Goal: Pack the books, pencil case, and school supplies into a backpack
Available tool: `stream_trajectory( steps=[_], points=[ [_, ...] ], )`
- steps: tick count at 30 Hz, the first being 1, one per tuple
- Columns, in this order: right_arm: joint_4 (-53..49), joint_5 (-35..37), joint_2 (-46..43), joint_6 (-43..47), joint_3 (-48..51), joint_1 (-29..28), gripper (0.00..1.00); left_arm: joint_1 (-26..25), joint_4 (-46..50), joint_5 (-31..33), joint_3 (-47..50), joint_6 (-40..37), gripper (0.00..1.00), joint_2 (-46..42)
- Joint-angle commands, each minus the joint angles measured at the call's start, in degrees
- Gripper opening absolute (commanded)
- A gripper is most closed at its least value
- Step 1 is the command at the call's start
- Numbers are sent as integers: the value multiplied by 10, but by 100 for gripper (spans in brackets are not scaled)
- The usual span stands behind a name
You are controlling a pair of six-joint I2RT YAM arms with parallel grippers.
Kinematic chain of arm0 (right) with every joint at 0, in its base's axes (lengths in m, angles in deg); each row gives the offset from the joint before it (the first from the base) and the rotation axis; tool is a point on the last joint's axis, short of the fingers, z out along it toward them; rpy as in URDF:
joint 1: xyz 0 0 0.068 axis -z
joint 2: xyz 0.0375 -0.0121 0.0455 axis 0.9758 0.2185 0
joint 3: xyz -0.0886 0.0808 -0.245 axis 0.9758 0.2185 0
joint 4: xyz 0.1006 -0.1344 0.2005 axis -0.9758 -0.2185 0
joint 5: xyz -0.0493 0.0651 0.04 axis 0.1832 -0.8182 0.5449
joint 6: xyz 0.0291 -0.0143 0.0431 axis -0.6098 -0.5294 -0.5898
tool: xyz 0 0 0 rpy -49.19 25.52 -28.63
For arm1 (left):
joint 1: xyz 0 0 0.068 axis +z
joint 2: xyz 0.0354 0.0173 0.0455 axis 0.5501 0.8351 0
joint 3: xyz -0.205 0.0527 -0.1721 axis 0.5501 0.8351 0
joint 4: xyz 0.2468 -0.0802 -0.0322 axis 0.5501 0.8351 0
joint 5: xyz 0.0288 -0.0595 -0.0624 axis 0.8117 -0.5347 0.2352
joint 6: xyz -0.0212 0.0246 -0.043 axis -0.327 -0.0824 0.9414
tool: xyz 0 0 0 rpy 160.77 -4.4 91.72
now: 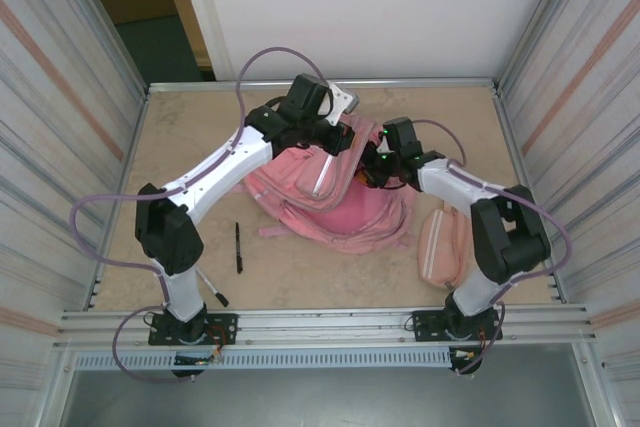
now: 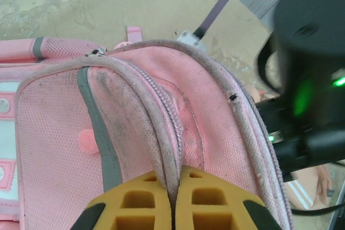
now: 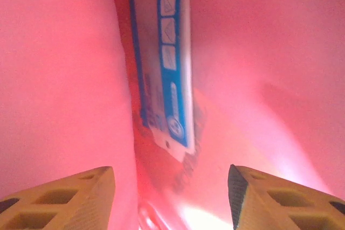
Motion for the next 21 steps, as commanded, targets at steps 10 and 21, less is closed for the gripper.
stream_trajectory(
  steps=[10,21],
  points=[
    [-193,-15,-203,146,118,70,57,20,-86,49,35,-92,0,23],
    [-442,257,-452,215,161,211,72,15,-31,119,44,-344,0,97]
  ],
)
